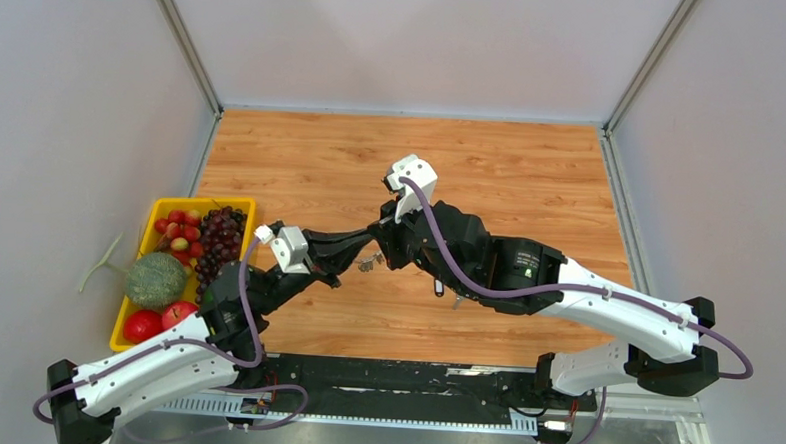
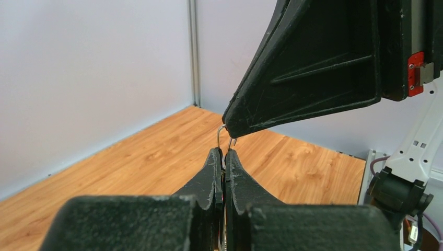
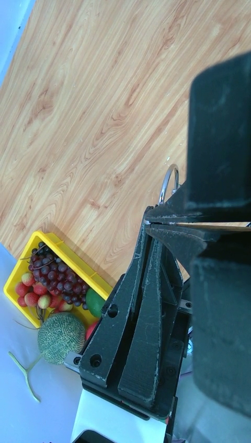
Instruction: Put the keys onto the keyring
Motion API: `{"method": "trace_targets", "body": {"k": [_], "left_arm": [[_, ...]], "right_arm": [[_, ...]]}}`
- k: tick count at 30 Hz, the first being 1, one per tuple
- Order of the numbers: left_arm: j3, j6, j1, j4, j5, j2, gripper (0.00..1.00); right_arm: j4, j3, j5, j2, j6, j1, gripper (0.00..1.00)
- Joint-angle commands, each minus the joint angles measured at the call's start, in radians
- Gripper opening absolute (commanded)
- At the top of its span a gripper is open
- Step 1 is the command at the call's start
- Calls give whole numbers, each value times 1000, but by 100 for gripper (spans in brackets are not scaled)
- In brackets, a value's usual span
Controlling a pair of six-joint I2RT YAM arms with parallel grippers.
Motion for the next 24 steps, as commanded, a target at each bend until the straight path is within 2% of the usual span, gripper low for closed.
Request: {"method": "trace_targets", "body": {"k": [1, 9, 15, 16, 18, 24], "left_arm": [[-16, 2, 0, 47, -20, -22, 0], [-37, -22, 1, 61, -22, -71, 0], [-32, -40, 0, 41, -87, -79, 0], [-31, -42, 1, 35, -101, -80, 0], [-30, -45, 1, 29, -123, -80, 0], [-28, -48, 1, 4, -209, -72, 0]], "right_arm": [[52, 20, 12, -17, 1, 7, 0], [53, -1, 11, -22, 7, 7, 0], [54, -10, 7, -27, 7, 7, 1], [54, -12, 5, -28, 6, 7, 4], [54, -13, 5, -29, 7, 7, 16], [54, -13, 10, -39, 4, 8, 37]]}}
